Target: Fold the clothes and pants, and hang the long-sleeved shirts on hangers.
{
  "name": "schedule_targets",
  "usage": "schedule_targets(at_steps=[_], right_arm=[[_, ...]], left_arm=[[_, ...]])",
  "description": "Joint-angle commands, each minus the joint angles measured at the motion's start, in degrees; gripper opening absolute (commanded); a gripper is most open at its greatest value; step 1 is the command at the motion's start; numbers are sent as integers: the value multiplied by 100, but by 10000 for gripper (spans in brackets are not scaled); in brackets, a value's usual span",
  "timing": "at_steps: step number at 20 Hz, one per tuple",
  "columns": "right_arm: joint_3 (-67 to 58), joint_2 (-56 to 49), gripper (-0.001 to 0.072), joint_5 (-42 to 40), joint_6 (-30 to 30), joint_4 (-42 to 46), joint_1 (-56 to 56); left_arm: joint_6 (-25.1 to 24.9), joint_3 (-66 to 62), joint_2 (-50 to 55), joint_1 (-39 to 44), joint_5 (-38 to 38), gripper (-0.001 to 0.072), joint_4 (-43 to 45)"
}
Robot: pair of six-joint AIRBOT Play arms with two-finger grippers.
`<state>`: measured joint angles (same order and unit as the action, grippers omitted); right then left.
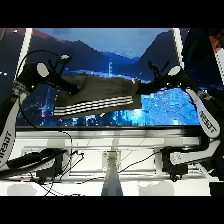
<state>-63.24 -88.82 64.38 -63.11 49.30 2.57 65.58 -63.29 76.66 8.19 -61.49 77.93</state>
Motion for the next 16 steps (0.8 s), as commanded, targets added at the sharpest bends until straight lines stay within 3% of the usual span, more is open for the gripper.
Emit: schedule_targets(at_steps=[1, 5, 12, 16], right_arm=[[-125, 1021, 20, -435, -839, 909, 13], [-501, 2507, 19, -90, -2811, 3032, -610], [-1558, 4752, 20, 2953, -5241, 6205, -3252], [-1615, 5549, 21, 3064, -5466, 7149, -5029]], left_arm=[[-4, -284, -79, -7, 107, 691, 9], [2, -667, -275, -7, 214, 689, 20], [0, -675, -636, -7, 256, 689, 2], [0, -675, -634, -2, 254, 689, 2]])
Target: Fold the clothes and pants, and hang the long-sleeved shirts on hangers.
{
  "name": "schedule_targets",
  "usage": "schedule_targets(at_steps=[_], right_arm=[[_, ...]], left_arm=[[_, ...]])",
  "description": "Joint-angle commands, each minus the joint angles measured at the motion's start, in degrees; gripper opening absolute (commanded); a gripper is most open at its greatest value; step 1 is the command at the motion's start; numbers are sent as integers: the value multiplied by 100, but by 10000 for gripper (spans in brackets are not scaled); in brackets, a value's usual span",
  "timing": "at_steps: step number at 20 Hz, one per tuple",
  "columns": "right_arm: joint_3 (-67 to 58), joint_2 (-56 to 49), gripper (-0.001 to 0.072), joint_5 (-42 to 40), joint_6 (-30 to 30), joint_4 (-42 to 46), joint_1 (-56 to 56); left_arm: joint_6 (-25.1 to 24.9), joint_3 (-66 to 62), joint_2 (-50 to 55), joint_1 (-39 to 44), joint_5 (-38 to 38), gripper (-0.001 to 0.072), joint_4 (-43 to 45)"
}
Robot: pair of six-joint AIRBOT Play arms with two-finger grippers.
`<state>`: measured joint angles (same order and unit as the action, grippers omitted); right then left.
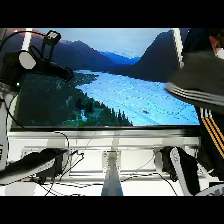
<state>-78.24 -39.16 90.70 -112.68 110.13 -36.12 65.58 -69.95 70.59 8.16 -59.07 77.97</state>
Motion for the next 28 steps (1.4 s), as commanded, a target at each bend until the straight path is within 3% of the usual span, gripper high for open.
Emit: schedule_targets(at_steps=[1, 4, 6, 7, 9, 10, 12, 13, 15, 17, 19, 24, 28], right_arm=[[-129, 706, 20, 411, -741, 1180, -1591], [-133, 837, 72, 433, -2057, 1147, -2549], [-131, 772, 625, 431, -2262, 951, -2837], [-131, 713, 682, 422, -2111, 898, -2852], [-131, 492, 660, 398, -1377, 688, -2852], [-131, 354, 562, 365, -898, 437, -2850], [-131, -15, 463, 356, -210, -527, -2846], [-131, -192, 289, 313, -66, -1252, -2846], [-131, -529, 20, 107, 317, -2726, -2802], [-133, -822, 20, -166, 863, -3753, -2361], [-131, -1029, 19, -463, 1187, -3847, -1458], [-133, -1469, 19, -1434, 1637, -2837, 1864], [-133, -1810, 19, -1834, 1617, -1084, 4096]], left_arm=[[0, -9, -26, 0, 11, 689, -2], [0, -9, -26, 0, 11, 689, -2], [0, -9, -26, 0, 11, 689, -2], [0, -9, -26, 0, 11, 689, 0], [0, -9, -26, 0, 11, 689, -2], [0, -9, -26, 0, 11, 689, -2], [0, -9, -26, 0, 11, 689, -2], [0, -9, -26, 0, 11, 689, -2], [0, -9, -26, 0, 11, 689, -2], [0, -9, -26, 0, 11, 689, 0], [0, -9, -26, 0, 11, 689, -2], [0, -9, -26, 0, 11, 689, -2], [0, -9, -26, 0, 11, 689, -2]])
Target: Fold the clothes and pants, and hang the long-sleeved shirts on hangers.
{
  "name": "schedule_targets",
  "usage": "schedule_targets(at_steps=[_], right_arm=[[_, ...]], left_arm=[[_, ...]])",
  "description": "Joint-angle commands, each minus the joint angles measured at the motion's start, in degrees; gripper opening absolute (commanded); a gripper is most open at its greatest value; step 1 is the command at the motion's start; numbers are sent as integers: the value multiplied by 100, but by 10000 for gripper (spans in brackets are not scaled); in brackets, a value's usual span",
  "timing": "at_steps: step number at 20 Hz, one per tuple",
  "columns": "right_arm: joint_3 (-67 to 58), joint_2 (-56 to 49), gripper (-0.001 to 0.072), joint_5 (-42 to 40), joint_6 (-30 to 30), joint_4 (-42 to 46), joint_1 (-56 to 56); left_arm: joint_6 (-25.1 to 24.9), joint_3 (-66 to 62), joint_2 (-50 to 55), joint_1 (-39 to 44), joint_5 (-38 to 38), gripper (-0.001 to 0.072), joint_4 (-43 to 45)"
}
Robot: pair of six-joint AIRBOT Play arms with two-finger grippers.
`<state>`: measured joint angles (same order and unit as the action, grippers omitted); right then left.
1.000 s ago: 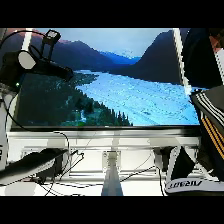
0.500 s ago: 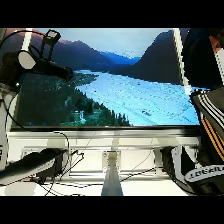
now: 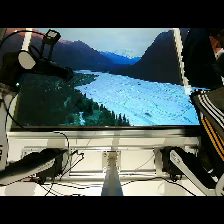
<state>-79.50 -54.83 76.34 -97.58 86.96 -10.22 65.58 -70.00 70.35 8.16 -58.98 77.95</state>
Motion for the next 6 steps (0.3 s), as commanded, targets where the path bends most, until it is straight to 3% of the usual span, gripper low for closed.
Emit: schedule_targets(at_steps=[1, 3, 6], right_arm=[[-7, -337, 19, -315, 37, 1768, 1847], [-4, -470, 19, -17, -210, 2260, 2107], [-7, -483, 20, 223, -203, 2090, 2094]], left_arm=[[0, -4, -2, 0, 2, 689, 0], [0, -4, -2, 0, 2, 689, 0], [0, -4, -2, 0, 0, 689, 0]])
